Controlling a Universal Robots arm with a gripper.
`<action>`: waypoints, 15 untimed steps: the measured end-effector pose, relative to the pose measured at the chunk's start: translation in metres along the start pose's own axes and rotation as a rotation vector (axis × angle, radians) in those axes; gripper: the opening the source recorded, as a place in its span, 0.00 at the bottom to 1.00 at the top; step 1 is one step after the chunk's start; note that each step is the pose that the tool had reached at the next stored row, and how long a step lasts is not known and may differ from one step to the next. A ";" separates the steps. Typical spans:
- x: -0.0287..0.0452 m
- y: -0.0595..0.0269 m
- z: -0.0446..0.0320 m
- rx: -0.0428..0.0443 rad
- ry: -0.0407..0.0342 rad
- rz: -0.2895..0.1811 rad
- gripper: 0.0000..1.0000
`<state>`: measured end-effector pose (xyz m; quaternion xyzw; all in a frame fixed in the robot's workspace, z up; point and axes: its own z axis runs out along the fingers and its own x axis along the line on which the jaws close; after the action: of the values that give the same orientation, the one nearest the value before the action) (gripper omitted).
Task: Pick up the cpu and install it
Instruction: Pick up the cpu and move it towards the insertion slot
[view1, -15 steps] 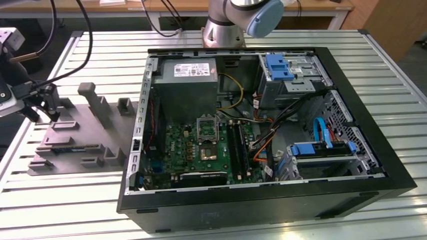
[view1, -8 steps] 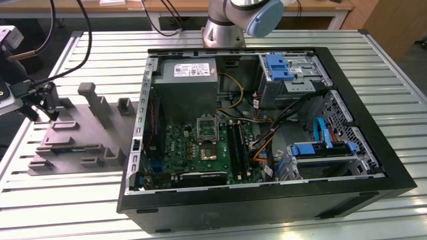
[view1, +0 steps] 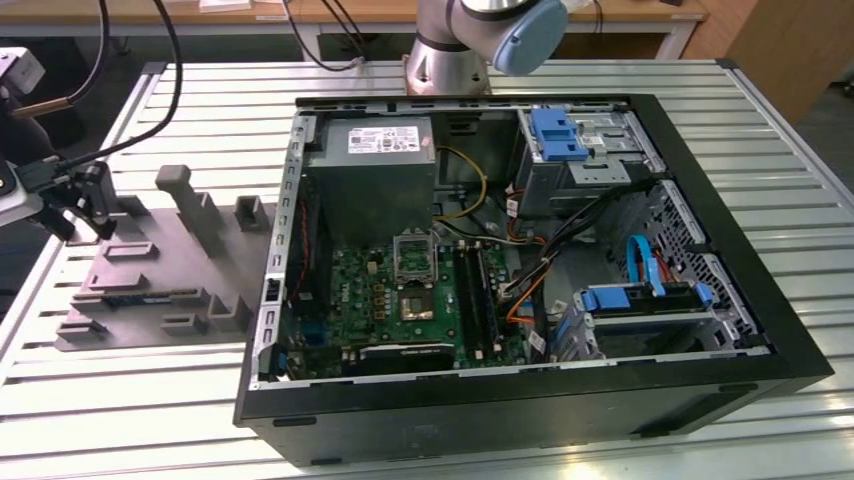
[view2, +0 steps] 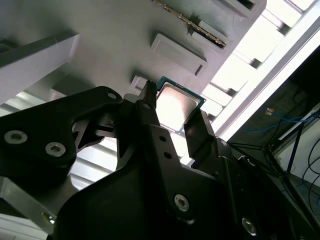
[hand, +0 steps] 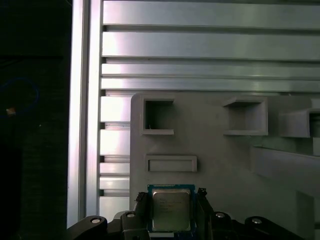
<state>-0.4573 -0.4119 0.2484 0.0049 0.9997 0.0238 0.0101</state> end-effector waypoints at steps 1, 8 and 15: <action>0.0000 0.0000 -0.0005 -0.0001 0.0000 0.000 0.47; -0.0001 0.0002 -0.0044 0.0000 0.0000 0.000 0.47; -0.0002 0.0004 -0.0085 0.0000 0.0000 0.000 0.47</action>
<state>-0.4573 -0.4119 0.2569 0.0048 0.9997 0.0238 0.0101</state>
